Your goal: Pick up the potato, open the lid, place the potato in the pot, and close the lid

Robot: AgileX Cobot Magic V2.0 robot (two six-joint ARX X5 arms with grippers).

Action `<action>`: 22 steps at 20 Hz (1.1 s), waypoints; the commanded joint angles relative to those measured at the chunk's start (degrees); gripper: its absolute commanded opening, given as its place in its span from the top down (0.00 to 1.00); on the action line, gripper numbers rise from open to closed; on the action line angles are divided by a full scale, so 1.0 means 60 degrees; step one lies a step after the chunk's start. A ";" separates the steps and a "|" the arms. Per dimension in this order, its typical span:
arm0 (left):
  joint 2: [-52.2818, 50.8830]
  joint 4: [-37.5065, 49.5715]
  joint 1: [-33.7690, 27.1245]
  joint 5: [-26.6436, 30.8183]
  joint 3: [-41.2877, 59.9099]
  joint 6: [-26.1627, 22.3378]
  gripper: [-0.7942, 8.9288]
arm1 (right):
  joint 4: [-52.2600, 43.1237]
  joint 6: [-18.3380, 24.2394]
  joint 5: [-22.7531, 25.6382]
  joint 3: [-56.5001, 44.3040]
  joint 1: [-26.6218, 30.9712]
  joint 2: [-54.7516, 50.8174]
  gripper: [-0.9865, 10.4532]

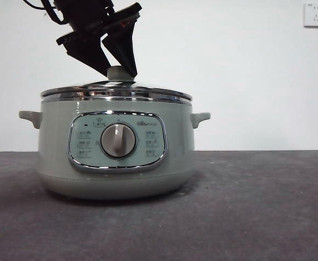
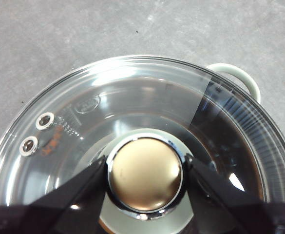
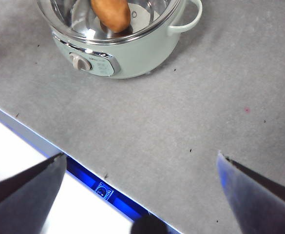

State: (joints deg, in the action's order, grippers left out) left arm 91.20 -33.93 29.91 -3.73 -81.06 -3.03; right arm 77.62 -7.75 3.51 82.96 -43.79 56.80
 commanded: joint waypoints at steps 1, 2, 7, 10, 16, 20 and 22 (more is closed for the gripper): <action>0.0128 0.0127 0.0022 0.0131 -0.0022 -0.0131 0.92 | 0.0215 -0.0102 0.0029 -0.0087 -0.0007 -0.0011 0.25; 0.0128 0.0124 0.0007 0.0127 -0.0018 -0.0251 0.92 | 0.0215 -0.0102 0.0029 -0.0087 -0.0007 -0.0011 0.25; 0.0197 0.0189 0.0025 0.0117 -0.0007 -0.1027 0.92 | 0.0215 -0.0076 0.0029 -0.0087 -0.0007 -0.0011 0.25; 0.0251 0.0113 0.0025 0.0044 -0.0007 -0.1035 0.92 | 0.0215 -0.0073 0.0029 -0.0087 -0.0007 -0.0011 0.25; 0.0204 -0.0036 0.0025 -0.0200 -0.0018 -0.1027 0.59 | 0.0215 -0.0076 0.0029 -0.0087 -0.0007 -0.0007 0.25; -0.0131 -0.0474 0.0025 -0.0193 -0.0222 -0.1020 0.27 | 0.0215 -0.0076 0.0029 -0.0087 -0.0007 -0.0007 0.25; -0.0393 -0.0856 0.0025 -0.0193 -0.0568 -0.1016 0.27 | 0.0215 -0.0076 0.0029 -0.0087 -0.0007 -0.0007 0.25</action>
State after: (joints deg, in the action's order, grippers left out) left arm 89.93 -39.86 29.98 -4.71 -83.74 -8.32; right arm 77.62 -7.75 3.53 82.96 -43.79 56.80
